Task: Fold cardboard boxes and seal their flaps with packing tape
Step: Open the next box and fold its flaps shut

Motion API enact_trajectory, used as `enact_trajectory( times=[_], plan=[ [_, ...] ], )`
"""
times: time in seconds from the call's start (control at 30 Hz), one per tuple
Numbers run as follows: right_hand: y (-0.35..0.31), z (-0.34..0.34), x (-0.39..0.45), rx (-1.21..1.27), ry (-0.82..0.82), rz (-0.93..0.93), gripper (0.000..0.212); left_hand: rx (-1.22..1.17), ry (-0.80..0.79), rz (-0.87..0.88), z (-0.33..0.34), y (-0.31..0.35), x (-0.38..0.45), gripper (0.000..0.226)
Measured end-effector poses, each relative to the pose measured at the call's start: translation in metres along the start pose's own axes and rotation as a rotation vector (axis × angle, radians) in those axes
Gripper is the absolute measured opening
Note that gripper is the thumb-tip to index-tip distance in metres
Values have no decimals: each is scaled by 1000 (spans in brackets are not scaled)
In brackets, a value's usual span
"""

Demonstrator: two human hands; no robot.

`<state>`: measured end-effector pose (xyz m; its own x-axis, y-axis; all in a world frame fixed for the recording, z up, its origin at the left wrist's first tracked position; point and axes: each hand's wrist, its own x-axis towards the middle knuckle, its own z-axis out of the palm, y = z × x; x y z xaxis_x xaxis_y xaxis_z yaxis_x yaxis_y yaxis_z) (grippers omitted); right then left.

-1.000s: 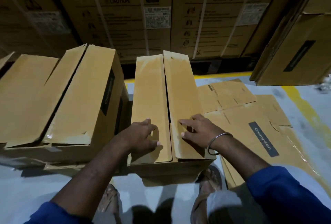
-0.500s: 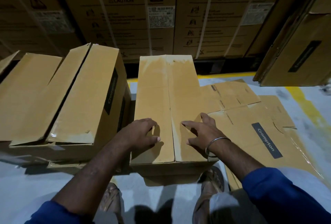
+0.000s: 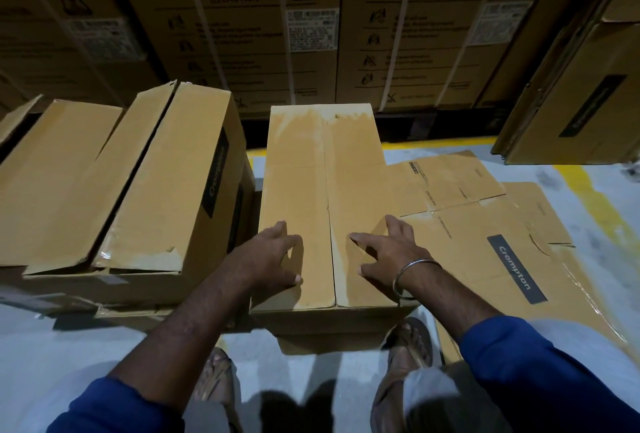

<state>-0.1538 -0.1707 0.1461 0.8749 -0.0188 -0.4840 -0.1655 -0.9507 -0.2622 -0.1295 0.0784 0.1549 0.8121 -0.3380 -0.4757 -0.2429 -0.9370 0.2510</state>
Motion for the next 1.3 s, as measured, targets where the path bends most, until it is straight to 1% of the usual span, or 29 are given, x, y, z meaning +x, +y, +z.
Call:
enact_trajectory(
  times=[0.07, 0.2, 0.27, 0.37, 0.43, 0.73, 0.87, 1.0, 1.17, 1.3],
  plan=[
    [3, 3, 3, 72, 5, -6, 70, -23, 9, 4, 3, -3, 0, 85],
    [9, 8, 7, 315, 11, -13, 65, -122, 46, 9, 9, -5, -1, 87],
    [9, 7, 7, 353, 29, -18, 63, -145, 61, 7, 9, -2, -3, 85],
    [7, 5, 5, 353, 104, -38, 58, -177, 64, 6, 7, 2, -6, 83],
    [7, 5, 4, 333, 126, -51, 56, -179, 62, 1, 8, 4, -7, 83],
    [4, 6, 11, 283, 84, -29, 56, -176, 81, -21, 15, 1, -3, 75],
    [-5, 0, 2, 212, 120, -41, 54, -189, 102, -32, 17, 3, -12, 73],
    [-17, -14, -21, 210, 213, -169, 47, -159, 164, -54, -2, 12, -36, 80],
    [-43, -37, -64, 304, 391, -424, 28, -120, 367, -67, -35, 17, -95, 59],
    [-99, -48, -109, 385, 376, -632, 21, -169, 487, -80, -48, 6, -169, 47]
  ],
)
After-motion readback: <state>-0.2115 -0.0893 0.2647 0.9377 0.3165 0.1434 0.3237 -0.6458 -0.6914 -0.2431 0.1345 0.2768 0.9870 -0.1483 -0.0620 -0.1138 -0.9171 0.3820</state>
